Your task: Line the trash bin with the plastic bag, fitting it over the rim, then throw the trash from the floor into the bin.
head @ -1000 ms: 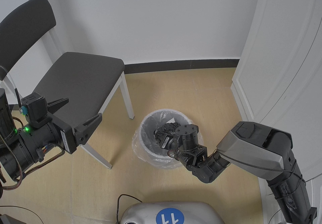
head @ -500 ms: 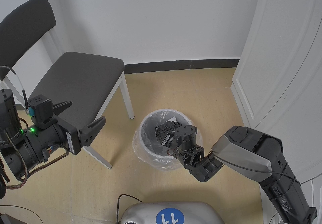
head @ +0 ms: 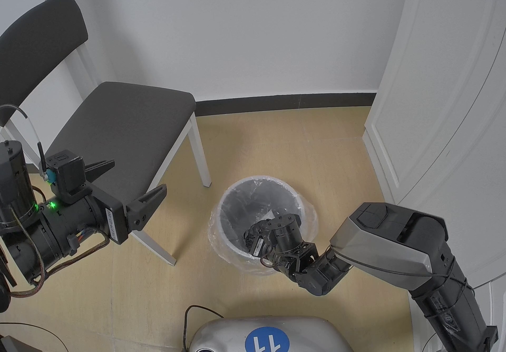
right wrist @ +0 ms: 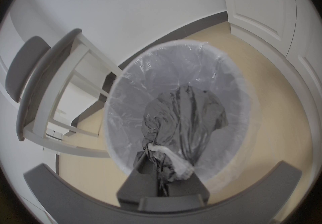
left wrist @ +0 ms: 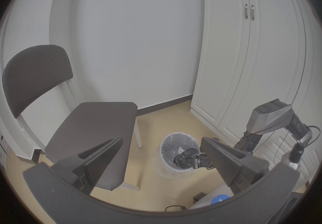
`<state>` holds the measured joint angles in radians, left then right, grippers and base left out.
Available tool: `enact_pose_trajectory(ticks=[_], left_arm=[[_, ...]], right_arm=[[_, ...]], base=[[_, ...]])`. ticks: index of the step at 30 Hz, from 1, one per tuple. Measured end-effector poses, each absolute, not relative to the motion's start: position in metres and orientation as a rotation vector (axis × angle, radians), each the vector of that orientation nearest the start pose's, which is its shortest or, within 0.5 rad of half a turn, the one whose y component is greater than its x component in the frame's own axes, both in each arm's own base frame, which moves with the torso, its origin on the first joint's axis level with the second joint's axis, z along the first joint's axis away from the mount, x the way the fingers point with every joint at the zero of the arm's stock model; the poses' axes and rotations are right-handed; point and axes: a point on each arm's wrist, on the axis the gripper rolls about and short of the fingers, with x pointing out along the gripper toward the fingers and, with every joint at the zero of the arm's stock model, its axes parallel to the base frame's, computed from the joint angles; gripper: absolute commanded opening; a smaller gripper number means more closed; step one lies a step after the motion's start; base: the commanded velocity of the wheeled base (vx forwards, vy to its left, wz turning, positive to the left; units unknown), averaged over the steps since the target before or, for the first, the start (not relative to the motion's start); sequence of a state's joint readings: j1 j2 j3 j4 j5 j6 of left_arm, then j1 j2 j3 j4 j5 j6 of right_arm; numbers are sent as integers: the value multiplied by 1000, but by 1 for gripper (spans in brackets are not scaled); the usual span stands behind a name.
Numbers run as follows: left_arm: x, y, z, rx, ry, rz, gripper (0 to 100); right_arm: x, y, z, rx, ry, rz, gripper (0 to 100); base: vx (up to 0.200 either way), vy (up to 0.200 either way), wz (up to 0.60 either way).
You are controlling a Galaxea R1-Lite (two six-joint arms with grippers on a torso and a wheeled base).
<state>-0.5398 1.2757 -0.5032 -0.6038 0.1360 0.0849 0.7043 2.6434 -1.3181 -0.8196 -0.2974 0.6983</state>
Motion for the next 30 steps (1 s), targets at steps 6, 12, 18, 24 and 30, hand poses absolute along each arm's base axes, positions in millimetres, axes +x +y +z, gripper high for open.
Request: enact_pose_trajectory(ticks=[6,12,18,24,30], left_arm=[[166,-96,202,140,144,-409,100],[166,-95,202,139,144,-404,100],[166,-95,203,138,140,-403,100],[166,-95,204,137,135,-403,100],[167,-95,204,138,134,-403,100]], right_arm=[[360,298,-51,418,587,217,0],[359,297,-48,384,645,193,0],[360,291,-38,365,680,165,0],[365,293,-20,444,695,130,0],[375,303,-6,550,643,133,0]], base=[[0,0,0],[0,0,0],[0,0,0],[0,0,0],[0,0,0]])
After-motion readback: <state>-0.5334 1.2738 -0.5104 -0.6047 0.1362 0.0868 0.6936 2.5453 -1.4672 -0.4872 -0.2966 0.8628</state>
